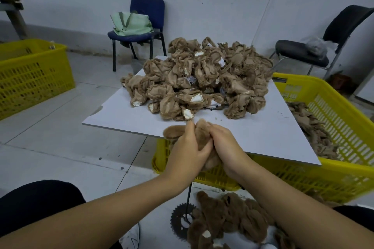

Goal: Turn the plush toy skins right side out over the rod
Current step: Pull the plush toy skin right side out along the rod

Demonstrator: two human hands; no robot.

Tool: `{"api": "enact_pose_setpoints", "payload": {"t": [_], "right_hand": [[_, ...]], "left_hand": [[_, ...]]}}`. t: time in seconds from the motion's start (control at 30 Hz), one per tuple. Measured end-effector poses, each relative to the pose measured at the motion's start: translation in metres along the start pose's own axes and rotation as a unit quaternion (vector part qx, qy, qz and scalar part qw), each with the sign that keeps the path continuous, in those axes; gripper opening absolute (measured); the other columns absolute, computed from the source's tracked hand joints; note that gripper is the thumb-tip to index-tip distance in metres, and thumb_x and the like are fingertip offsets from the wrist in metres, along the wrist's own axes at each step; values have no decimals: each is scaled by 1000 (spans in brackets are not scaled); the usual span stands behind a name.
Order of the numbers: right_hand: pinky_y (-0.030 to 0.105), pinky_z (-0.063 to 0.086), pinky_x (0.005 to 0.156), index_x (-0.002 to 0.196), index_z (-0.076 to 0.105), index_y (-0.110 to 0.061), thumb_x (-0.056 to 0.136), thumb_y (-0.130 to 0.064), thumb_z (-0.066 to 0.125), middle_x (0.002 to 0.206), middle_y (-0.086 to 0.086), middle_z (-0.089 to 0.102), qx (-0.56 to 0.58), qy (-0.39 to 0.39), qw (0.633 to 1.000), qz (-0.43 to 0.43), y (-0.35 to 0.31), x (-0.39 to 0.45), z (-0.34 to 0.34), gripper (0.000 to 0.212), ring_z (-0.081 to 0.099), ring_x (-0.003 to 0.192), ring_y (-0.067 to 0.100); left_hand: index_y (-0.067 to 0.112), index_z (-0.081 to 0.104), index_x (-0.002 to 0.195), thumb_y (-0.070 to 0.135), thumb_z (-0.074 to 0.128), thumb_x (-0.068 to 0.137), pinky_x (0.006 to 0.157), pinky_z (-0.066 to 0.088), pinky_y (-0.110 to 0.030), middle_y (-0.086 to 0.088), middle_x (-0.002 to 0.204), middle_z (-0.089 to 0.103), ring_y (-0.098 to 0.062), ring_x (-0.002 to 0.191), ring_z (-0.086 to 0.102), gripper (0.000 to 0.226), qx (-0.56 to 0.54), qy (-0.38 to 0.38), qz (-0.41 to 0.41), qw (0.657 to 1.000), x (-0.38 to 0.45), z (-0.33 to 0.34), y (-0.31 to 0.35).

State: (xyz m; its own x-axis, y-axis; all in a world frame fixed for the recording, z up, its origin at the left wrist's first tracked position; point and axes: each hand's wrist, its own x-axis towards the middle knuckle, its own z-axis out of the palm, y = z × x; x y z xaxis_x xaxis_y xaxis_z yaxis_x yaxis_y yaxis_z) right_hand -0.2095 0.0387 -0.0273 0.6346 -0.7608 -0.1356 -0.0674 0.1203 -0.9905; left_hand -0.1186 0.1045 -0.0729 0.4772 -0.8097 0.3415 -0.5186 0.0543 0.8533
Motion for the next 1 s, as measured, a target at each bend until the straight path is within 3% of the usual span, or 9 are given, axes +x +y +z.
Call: {"api": "enact_pose_setpoints", "payload": {"t": [0.1,0.23,0.4,0.53,0.6,0.67,0.77,0.83,1.0], "right_hand": [[16,54,61,97,73,-13,106,-20,43,84,1,77,4,12,999,-40,1,-1,4,33,74,80,11],[17,54,69,93,72,-13,106,-19,45,81,-1,73,-49,23,986,-159,1,-3,9,30,71,82,12],[24,53,61,83,66,0,105,-20,47,70,7,66,-54,-20,992,-110,1,3,7,35,66,68,17],[24,47,51,73,58,-4,105,-21,44,62,8,56,-78,-10,996,-40,5,7,5,39,57,59,17],[29,50,58,85,61,7,105,-22,44,69,19,60,-62,-16,996,-58,5,6,6,39,61,66,22],[26,54,63,91,70,2,106,-21,44,75,15,69,-42,-12,991,-126,1,2,7,37,68,71,20],[21,52,63,86,70,-6,107,-18,42,74,0,68,-73,-1,967,-243,-5,-2,8,36,65,72,10],[23,47,61,81,64,-5,106,-22,42,71,3,60,-117,-13,952,-283,-5,-1,7,37,58,68,9],[27,47,63,75,62,-7,106,-24,39,67,-3,60,-132,-1,969,-210,13,12,2,42,57,66,8]], "left_hand": [[32,47,106,53,57,89,66,61,-41,8,89,69,-5,82,70,29,-18,9,18,1000,-1,0,-4],[26,49,119,39,58,93,67,60,-32,11,93,68,-4,87,70,30,-52,17,60,997,-10,4,-9],[28,52,118,44,46,94,67,58,-42,9,87,67,-7,82,68,29,-37,26,42,998,-11,9,-8],[30,51,94,39,48,92,61,53,-47,7,74,60,-9,70,63,9,-26,34,54,998,-5,5,-4],[26,53,97,34,50,93,63,53,-50,6,78,60,-13,74,64,10,-61,26,69,995,-5,5,-3],[23,54,106,31,50,95,70,55,-52,0,88,63,-21,84,65,14,-114,29,96,988,-6,4,-2],[39,53,125,31,48,102,92,55,-38,3,113,65,-21,110,64,25,-204,35,147,967,-9,4,-2],[44,47,138,27,46,103,102,48,-26,11,129,61,-17,125,58,39,-232,30,157,959,-9,4,-2],[54,48,137,21,41,99,104,44,-19,24,132,60,-6,129,54,51,-202,-2,119,972,-6,7,-20]]}}
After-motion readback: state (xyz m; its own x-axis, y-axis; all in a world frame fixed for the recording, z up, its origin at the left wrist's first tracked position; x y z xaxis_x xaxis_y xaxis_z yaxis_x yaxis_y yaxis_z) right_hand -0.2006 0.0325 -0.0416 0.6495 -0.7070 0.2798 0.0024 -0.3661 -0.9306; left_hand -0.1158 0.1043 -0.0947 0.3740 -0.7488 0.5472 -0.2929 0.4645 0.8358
